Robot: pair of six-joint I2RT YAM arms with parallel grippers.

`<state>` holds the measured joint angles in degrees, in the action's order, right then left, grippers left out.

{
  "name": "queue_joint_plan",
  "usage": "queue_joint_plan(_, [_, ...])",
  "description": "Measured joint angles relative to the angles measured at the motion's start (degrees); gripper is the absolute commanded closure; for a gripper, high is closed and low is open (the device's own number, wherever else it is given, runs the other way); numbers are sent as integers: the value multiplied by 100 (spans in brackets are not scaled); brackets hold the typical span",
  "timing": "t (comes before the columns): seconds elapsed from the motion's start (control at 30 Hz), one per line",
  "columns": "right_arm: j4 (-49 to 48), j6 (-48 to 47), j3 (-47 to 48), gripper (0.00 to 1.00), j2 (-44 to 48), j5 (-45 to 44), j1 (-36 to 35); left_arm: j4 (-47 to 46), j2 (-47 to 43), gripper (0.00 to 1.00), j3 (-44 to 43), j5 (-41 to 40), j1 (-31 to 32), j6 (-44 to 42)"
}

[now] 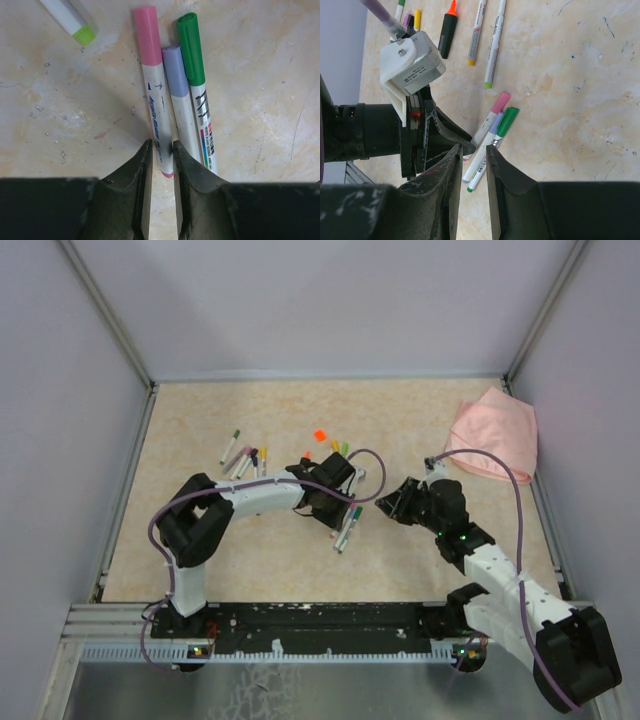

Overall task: Open the pen caps
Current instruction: Pick up the pen from the center of the board.

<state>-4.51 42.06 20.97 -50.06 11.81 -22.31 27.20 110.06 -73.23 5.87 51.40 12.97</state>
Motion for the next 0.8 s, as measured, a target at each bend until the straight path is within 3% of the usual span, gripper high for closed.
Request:
queue_joint_plan(0.27, [-22,2,0,74,-111,2,0,79,-13,84,-4,-164,0,-120])
queue_joint_plan(0.57, [-94,22,0,74,-273,26,4,387,-535,86,542,-533,-4,-363])
queue_joint_plan(0.67, [-190,42,0,74,-323,33,7,540,-837,83,866,-621,-17,-378])
queue_joint_plan(0.8, [-323,70,0,74,-350,52,7,654,-1141,70,1202,-691,-59,-358])
